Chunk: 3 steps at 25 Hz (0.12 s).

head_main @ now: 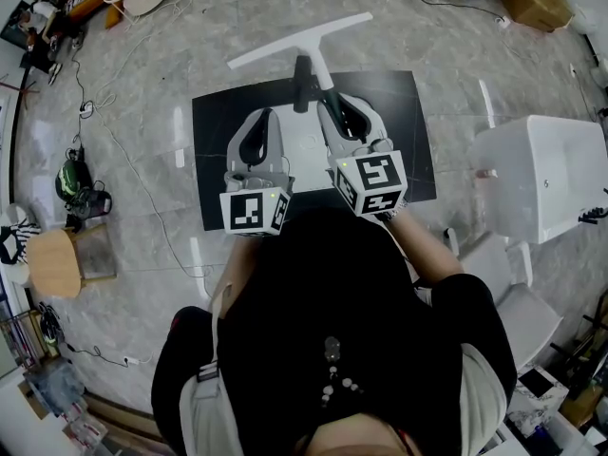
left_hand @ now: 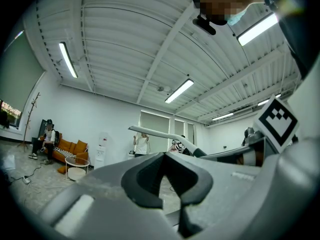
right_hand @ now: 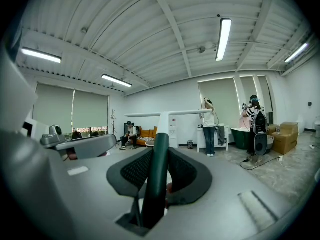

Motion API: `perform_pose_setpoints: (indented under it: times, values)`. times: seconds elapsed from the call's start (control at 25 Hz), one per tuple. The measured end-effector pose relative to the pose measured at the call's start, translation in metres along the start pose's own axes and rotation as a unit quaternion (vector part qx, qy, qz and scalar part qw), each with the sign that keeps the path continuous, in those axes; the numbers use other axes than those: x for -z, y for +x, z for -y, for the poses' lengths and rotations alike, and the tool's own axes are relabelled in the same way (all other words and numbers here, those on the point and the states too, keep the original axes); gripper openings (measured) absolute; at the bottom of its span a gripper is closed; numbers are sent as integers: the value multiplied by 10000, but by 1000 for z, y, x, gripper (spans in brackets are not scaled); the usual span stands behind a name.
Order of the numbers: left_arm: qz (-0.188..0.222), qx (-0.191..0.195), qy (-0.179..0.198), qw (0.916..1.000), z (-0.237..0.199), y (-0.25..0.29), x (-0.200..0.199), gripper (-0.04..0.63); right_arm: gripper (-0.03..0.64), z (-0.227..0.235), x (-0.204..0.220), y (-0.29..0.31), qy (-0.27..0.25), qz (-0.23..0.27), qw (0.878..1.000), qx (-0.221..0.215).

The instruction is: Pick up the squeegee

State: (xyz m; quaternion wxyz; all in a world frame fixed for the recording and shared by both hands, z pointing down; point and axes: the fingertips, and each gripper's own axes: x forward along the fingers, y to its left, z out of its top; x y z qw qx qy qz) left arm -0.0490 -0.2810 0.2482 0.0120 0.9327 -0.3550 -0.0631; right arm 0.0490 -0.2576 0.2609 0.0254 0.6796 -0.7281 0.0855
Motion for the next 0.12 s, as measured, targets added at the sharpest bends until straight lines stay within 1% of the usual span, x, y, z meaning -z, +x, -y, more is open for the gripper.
perform_pose_setpoints:
  times: [0.12]
  values:
    - [5, -10, -1, 10000, -1, 0, 1, 2, 97, 0, 1, 1, 14, 0, 10000, 3]
